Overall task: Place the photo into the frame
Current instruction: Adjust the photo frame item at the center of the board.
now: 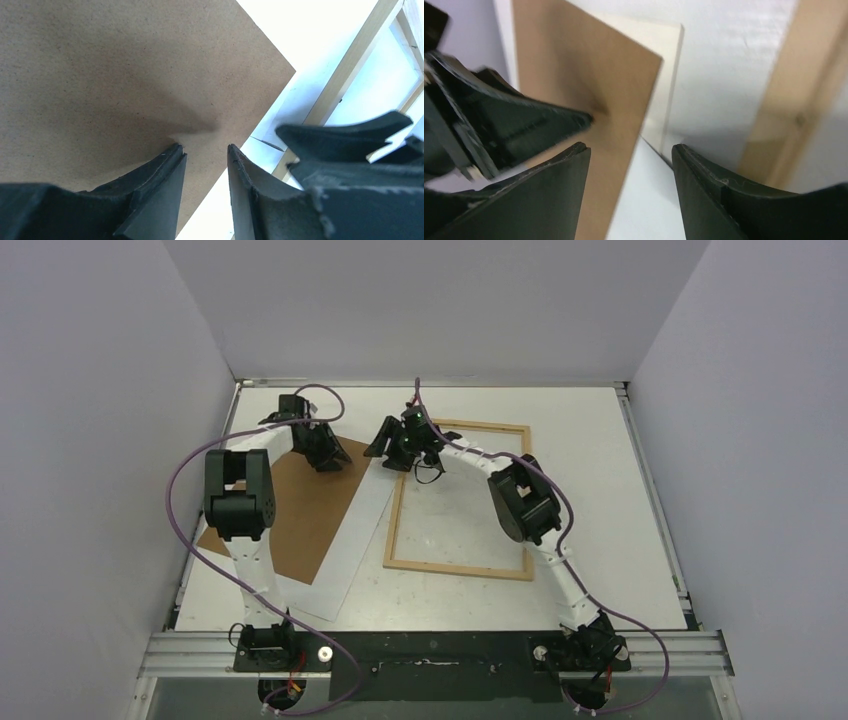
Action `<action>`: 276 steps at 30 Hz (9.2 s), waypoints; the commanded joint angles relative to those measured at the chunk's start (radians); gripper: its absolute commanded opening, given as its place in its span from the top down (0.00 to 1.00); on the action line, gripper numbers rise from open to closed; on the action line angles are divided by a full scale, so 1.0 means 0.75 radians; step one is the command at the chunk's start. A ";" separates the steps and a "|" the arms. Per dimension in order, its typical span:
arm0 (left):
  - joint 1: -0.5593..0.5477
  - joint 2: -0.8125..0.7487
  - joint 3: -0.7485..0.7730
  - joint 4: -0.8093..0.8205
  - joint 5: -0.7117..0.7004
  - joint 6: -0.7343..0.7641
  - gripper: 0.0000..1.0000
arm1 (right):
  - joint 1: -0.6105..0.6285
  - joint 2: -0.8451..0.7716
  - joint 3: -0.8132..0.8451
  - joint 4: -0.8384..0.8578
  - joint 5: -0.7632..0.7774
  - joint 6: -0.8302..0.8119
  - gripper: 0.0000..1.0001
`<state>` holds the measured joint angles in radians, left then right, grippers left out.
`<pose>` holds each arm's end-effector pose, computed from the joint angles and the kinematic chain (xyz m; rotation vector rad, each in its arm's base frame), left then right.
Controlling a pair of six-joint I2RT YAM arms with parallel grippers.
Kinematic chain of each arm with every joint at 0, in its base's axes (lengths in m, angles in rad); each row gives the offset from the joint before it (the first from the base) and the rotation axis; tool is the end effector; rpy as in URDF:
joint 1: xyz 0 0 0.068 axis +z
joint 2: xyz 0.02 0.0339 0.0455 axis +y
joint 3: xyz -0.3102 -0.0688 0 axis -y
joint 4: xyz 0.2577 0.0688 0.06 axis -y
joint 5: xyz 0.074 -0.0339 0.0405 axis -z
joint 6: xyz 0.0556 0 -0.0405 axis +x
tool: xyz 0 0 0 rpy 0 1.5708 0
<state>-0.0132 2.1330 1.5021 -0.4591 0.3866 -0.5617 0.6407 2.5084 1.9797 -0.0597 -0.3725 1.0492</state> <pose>0.4866 -0.0274 0.1611 -0.6080 2.6405 -0.6961 0.4909 0.3913 0.1491 0.2542 2.4404 1.2820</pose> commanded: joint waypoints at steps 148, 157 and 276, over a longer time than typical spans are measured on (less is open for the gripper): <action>0.118 -0.173 -0.343 -0.386 -0.070 0.004 0.74 | 0.442 -0.577 -1.042 0.419 0.416 0.492 0.76; 0.117 -0.225 -0.339 -0.366 -0.044 0.042 0.59 | 0.394 -0.600 -1.043 0.549 0.334 0.395 1.00; -0.184 -0.858 -0.781 -0.109 -0.229 -0.142 0.67 | 0.385 -0.745 -1.112 -0.203 0.197 0.146 0.35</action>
<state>-0.1490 1.4952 0.8894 -0.6270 0.2207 -0.6842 0.9169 1.9373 1.2205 -0.2394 -0.2615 1.0794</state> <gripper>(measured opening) 0.330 0.654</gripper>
